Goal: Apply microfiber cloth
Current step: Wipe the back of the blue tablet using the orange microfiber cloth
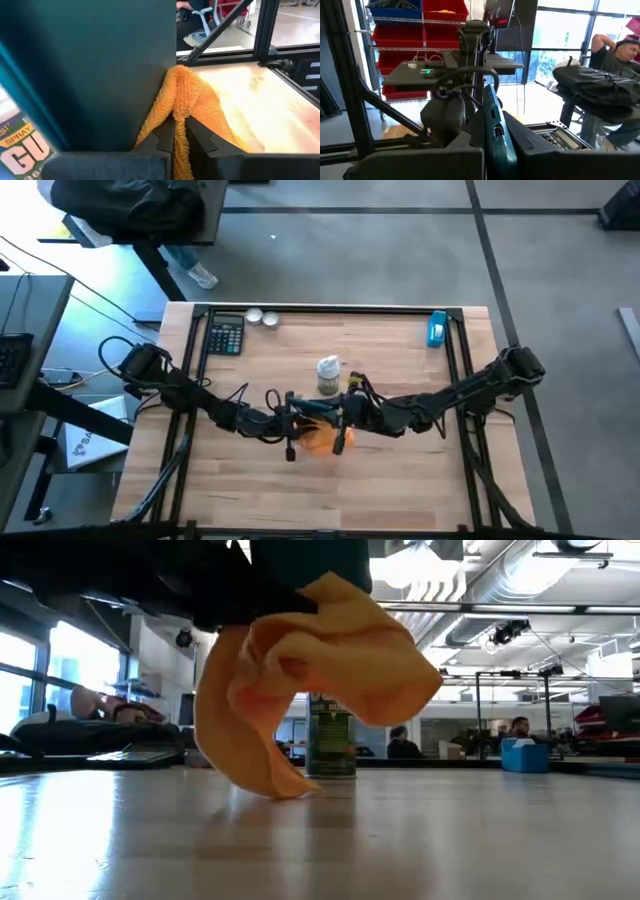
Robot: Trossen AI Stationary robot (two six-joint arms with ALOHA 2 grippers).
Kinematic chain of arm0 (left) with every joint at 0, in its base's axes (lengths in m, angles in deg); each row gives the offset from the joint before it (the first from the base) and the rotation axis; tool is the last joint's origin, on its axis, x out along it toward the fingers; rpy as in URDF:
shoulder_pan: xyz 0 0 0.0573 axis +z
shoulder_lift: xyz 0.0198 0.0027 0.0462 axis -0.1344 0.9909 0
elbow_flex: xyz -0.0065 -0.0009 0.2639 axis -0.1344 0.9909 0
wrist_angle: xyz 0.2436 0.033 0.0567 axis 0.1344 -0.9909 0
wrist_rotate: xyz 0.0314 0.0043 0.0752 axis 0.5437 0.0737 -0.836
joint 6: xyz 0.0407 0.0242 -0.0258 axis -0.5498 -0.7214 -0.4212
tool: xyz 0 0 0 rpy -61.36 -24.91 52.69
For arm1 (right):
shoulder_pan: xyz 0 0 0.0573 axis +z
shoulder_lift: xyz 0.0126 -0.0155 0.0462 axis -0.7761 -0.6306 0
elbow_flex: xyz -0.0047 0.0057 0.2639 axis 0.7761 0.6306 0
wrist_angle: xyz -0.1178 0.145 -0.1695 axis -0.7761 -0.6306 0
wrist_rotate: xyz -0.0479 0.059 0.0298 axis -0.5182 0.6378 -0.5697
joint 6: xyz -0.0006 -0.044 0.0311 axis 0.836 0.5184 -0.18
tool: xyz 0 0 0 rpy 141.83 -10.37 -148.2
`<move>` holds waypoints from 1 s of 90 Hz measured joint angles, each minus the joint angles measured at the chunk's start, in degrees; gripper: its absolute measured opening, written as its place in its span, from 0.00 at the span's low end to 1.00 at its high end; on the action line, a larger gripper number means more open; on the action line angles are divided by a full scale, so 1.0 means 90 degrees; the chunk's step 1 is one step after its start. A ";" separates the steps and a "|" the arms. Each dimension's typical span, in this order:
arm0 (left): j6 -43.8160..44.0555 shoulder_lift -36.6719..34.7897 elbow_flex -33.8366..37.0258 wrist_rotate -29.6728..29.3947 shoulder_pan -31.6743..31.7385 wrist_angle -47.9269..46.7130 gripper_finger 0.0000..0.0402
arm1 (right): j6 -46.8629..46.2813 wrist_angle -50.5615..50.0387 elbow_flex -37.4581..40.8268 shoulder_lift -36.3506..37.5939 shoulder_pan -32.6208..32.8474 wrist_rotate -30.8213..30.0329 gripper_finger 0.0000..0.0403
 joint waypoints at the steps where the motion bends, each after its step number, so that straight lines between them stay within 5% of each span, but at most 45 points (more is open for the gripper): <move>1: 0.0009 0.0010 0.0000 0.0001 0.0000 0.0034 0.00 | 0.0001 0.0000 0.0000 0.0001 0.0000 0.0000 0.00; 45: -0.1379 -0.0069 -0.0030 0.0019 -0.0166 0.2516 0.00 | -0.0410 -0.0331 -0.0007 -0.0177 0.0000 -0.0124 0.00; 90: -0.2398 -0.0067 -0.0580 -0.0240 -0.0153 0.2337 0.00 | -0.0495 -0.0176 -0.0010 -0.0387 -0.0002 -0.0432 0.00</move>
